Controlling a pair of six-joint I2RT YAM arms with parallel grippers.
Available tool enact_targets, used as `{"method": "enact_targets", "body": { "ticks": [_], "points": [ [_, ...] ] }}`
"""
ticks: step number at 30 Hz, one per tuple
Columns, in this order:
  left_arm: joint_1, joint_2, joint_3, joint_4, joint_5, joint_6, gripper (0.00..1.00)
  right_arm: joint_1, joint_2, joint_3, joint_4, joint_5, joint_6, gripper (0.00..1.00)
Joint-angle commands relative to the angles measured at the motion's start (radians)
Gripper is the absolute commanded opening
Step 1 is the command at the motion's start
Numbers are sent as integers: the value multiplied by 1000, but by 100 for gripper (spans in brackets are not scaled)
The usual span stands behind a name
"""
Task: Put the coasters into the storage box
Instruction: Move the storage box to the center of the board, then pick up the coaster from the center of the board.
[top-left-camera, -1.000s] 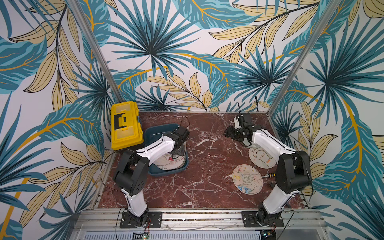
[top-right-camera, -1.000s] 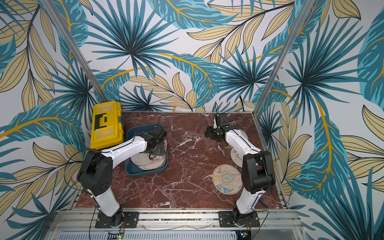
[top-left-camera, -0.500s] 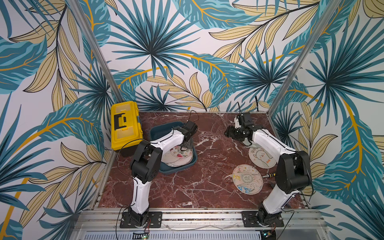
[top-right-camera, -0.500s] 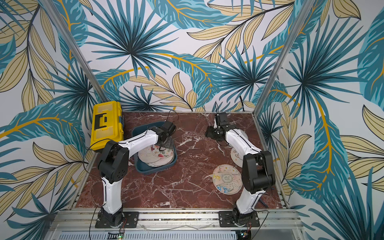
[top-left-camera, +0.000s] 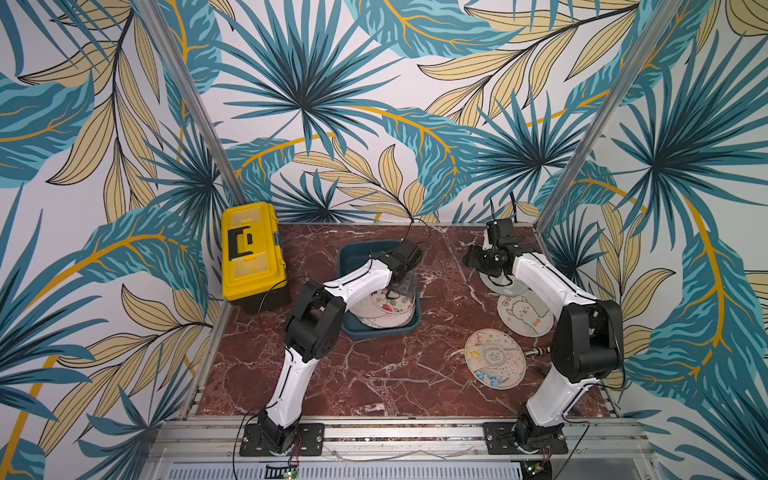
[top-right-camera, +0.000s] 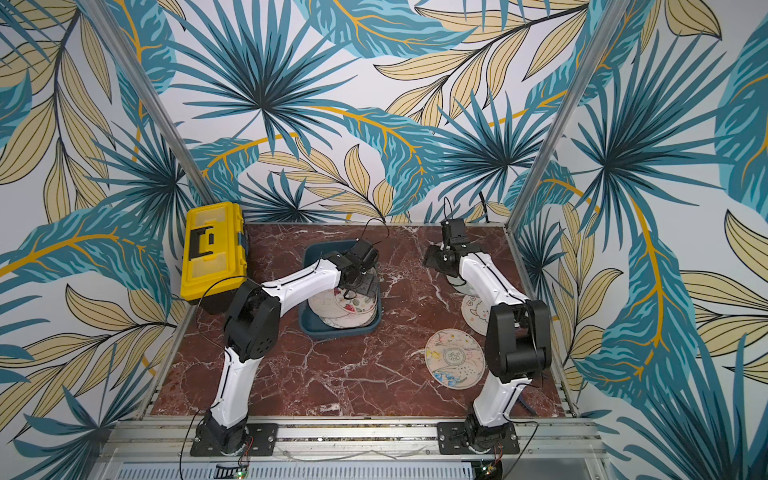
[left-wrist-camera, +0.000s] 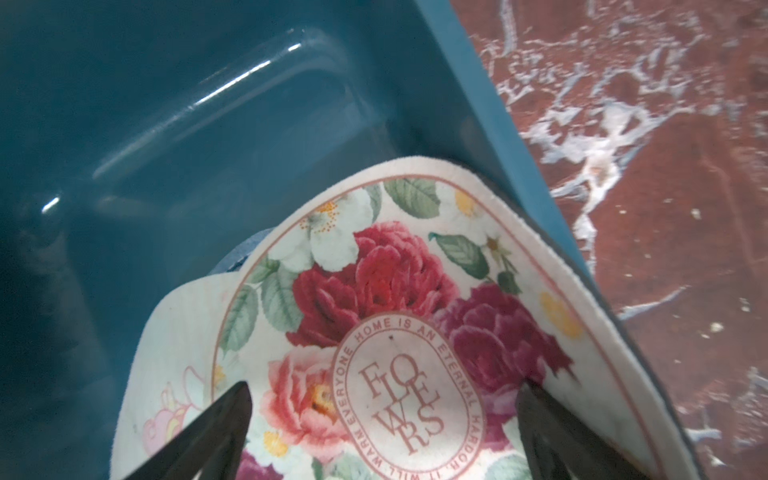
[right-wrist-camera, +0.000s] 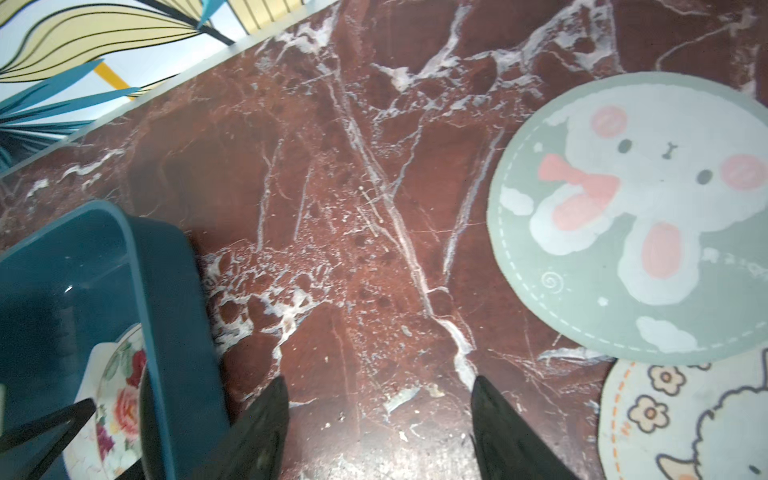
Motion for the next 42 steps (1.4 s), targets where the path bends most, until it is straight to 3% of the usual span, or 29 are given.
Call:
{"method": "enact_targets", "body": {
  "ticks": [1, 9, 17, 22, 28, 42],
  "points": [
    [-9, -6, 34, 61, 75, 14, 99, -30, 31, 12, -45, 57, 5, 70],
    [-12, -66, -27, 137, 105, 6, 99, -123, 63, 19, -75, 118, 1, 71],
    [-12, -251, -208, 245, 94, 21, 100, -207, 145, 76, -150, 184, -30, 73],
    [-14, -358, -311, 344, 222, 15, 99, -253, 188, 106, -172, 193, -46, 74],
    [-28, -388, -354, 432, 376, -6, 100, -282, 260, 173, -211, 191, -67, 77],
    [-48, -385, -373, 437, 331, 12, 99, -348, 375, 293, -259, 162, -121, 83]
  ]
}}
